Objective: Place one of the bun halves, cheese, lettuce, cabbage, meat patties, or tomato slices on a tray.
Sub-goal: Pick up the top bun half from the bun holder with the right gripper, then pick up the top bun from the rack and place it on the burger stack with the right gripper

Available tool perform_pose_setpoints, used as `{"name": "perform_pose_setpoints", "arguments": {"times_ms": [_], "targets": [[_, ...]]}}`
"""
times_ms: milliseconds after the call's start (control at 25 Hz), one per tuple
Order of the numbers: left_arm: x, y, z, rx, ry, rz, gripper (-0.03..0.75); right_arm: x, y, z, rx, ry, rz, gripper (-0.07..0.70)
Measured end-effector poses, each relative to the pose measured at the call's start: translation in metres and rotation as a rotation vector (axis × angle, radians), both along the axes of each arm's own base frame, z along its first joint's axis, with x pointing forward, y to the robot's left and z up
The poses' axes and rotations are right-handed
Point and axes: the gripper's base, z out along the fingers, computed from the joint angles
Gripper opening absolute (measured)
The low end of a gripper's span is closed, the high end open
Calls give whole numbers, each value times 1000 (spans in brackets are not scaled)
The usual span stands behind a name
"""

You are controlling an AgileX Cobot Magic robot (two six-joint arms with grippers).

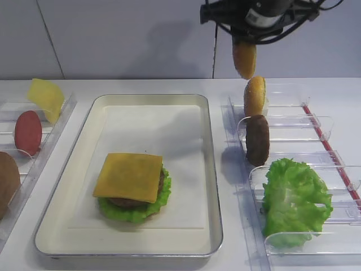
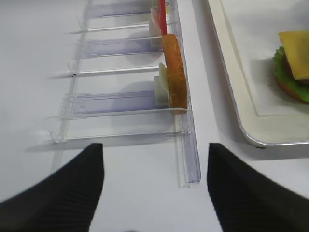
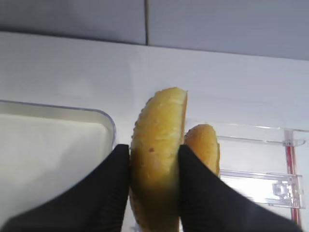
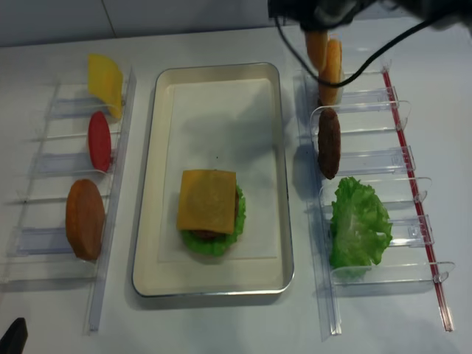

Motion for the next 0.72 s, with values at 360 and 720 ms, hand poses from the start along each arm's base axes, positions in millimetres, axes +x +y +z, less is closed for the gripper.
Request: {"name": "perform_pose_setpoints", "arguments": {"times_ms": [360, 720], "targets": [[0, 0, 0, 0, 0, 0, 465, -44, -16, 58, 146, -64, -15, 274], [0, 0, 0, 0, 0, 0, 465, -120, -41, 38, 364, -103, 19, 272]]}}
